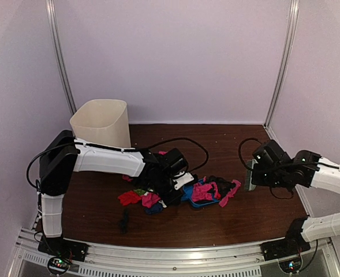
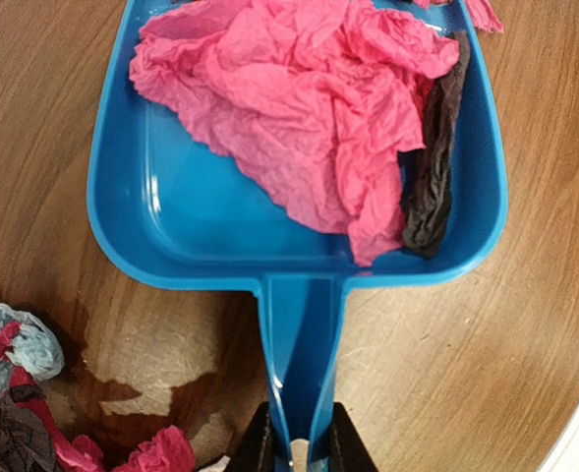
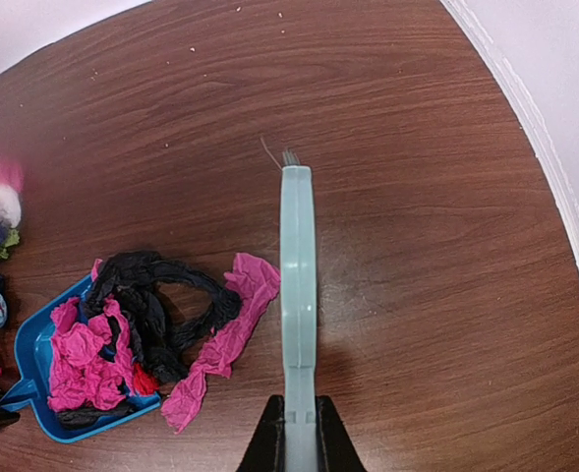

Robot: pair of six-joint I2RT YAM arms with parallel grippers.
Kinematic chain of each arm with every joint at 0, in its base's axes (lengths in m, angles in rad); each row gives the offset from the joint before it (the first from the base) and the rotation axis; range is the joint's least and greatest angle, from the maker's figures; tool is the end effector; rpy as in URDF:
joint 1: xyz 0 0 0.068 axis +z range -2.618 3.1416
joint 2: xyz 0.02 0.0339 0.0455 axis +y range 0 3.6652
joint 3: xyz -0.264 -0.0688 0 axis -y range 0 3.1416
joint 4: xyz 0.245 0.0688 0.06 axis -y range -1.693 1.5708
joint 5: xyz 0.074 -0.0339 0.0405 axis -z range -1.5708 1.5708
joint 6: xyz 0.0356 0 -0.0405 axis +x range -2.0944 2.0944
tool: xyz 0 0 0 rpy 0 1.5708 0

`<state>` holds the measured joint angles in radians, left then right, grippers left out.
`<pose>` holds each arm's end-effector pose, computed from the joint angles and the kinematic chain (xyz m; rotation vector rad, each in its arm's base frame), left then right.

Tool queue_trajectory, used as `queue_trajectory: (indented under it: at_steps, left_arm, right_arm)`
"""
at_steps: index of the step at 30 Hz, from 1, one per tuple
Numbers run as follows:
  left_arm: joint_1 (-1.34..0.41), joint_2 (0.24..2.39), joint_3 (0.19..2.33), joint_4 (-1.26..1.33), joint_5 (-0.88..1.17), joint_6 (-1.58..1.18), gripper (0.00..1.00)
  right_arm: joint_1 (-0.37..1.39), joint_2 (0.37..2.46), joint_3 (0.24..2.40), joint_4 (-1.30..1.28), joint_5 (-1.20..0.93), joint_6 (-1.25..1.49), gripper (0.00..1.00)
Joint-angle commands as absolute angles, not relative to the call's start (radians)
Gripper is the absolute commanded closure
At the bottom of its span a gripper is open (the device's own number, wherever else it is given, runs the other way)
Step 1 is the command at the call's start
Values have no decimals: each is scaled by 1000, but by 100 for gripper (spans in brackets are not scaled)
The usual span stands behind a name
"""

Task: Sweep away the paper scraps from the table
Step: Sweep the paper scraps into the dustpan.

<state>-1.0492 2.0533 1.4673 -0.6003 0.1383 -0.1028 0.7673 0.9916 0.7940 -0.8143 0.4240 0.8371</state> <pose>0.2054 -0.3673 0.1606 1.3362 2.5252 -0.4688 0.1426 0.1172 0.2549 0.2371 2.4476 0.1391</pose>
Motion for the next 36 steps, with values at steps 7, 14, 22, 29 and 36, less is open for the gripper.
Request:
queue_trajectory:
  at_steps: [7,14,22,29,36]
  left_arm:
    - [-1055,2066,1486,-587,142,-103,100]
    - [-1055,2069,1485,-587,123,-101,100]
    - [-1055,2071,1486,-590,76,-101,100]
    - [-1054,2075,1491,-583,48,-100,100]
    - [-1053,2074,1500,-570,32,-121,100]
  right_arm:
    - [773,1112,773,-644,351,750,100]
    - [771,1184,775,-540,349,663,100]
    - [771,1219,764,-450,324,474,100]
    - [771,1212,735,-353,183,394,100]
    - [770,1224,705,-275,84,387,100]
